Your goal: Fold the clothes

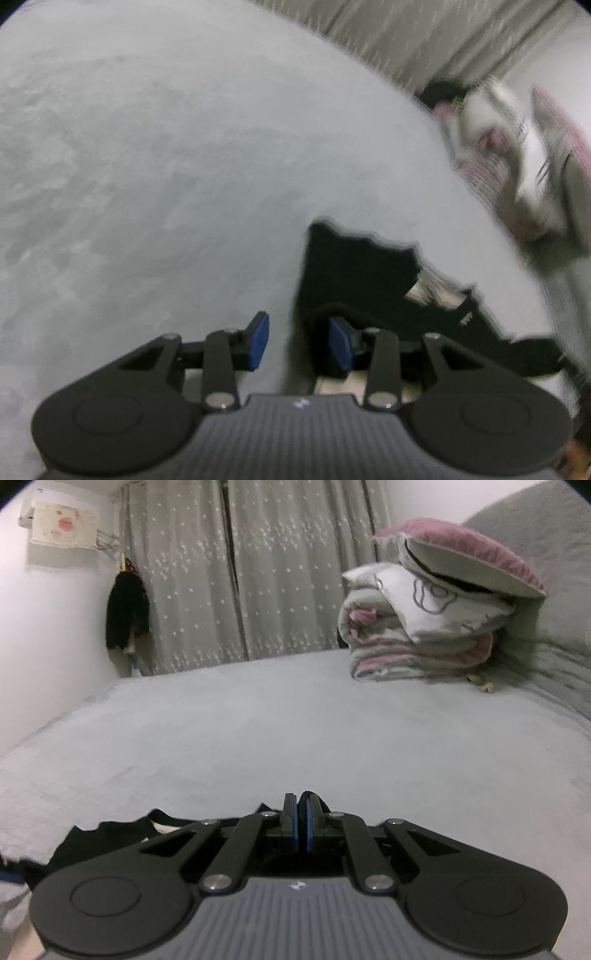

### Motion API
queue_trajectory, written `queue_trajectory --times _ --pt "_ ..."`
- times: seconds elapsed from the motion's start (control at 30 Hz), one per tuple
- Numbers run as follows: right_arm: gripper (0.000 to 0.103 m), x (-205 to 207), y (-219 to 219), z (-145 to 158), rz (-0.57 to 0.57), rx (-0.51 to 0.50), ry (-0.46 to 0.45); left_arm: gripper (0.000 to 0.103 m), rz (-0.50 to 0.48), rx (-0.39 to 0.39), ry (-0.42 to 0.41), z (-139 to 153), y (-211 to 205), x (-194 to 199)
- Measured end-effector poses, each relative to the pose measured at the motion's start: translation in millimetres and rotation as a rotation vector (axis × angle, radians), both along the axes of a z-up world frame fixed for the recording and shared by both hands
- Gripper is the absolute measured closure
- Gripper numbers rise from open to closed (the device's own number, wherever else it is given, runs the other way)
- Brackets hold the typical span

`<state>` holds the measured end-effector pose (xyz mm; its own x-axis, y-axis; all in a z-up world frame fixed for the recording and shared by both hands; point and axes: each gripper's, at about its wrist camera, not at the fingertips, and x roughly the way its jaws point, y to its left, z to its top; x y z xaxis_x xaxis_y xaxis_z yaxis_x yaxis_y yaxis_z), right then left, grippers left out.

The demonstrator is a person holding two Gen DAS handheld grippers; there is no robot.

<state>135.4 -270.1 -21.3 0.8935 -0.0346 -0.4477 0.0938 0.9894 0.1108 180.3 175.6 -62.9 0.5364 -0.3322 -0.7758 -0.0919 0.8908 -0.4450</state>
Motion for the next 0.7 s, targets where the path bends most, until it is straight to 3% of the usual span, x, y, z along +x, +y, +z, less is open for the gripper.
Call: queue_trajectory --times 0.07,0.27,0.47,0.57,0.6,0.7 --pt "0.095 3 -2 -5 -0.01 0.006 0.026 0.063 -0.029 0.03 0.029 -4 -1 1" --pt "0.095 8 -6 -14 -0.035 0.011 0.054 0.05 -0.106 0.049 0.002 5 16 -10" --pt "0.095 9 -7 -12 -0.042 0.028 0.045 0.05 -0.046 -0.013 -0.112 23 27 -20" --pt "0.095 8 -2 -7 -0.031 0.025 0.022 0.064 -0.027 -0.03 -0.208 27 18 -22" --pt "0.095 8 0 -5 -0.024 0.024 0.014 0.081 -0.031 -0.027 -0.24 27 11 -21" --pt "0.095 8 4 1 -0.004 0.026 -0.015 0.09 -0.047 -0.018 -0.3 23 -12 -14"
